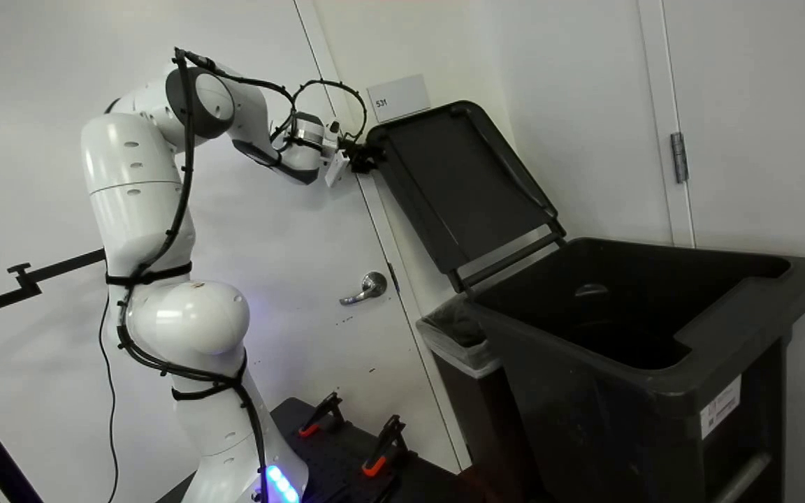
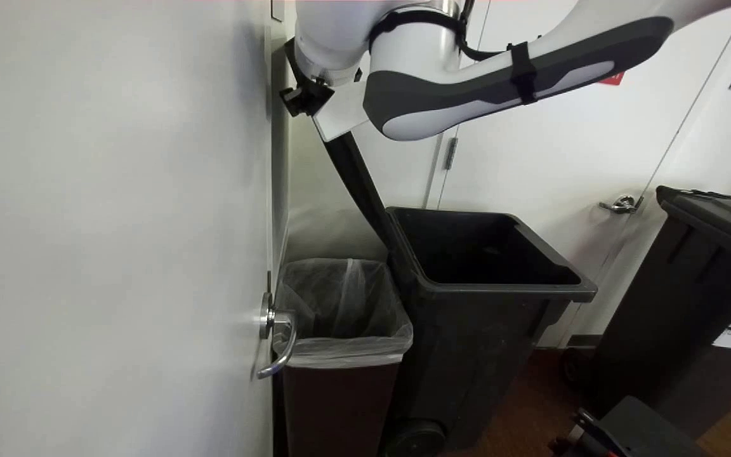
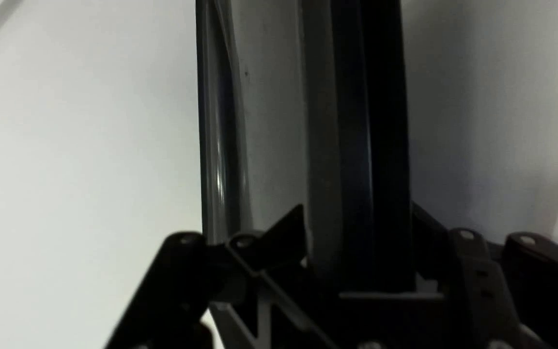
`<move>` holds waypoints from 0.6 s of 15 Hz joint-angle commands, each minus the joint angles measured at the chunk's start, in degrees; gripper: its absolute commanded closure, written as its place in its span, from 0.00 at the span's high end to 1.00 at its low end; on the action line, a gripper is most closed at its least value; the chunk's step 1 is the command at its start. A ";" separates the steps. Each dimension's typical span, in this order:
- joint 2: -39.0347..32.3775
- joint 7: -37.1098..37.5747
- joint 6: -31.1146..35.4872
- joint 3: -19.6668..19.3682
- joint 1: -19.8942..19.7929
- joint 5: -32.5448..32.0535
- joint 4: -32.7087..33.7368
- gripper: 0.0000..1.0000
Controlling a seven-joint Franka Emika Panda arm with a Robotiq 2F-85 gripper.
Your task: Close the bin
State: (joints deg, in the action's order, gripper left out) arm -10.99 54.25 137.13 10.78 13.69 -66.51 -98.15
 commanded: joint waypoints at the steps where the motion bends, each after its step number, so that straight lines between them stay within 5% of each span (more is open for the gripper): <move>1: 8.40 2.41 1.37 -2.15 -2.45 3.74 -7.59 0.23; 9: 18.77 6.66 13.77 -8.06 -8.16 10.14 -19.34 0.23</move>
State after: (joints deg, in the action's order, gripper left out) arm 3.40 59.23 148.61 5.51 8.02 -57.76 -111.15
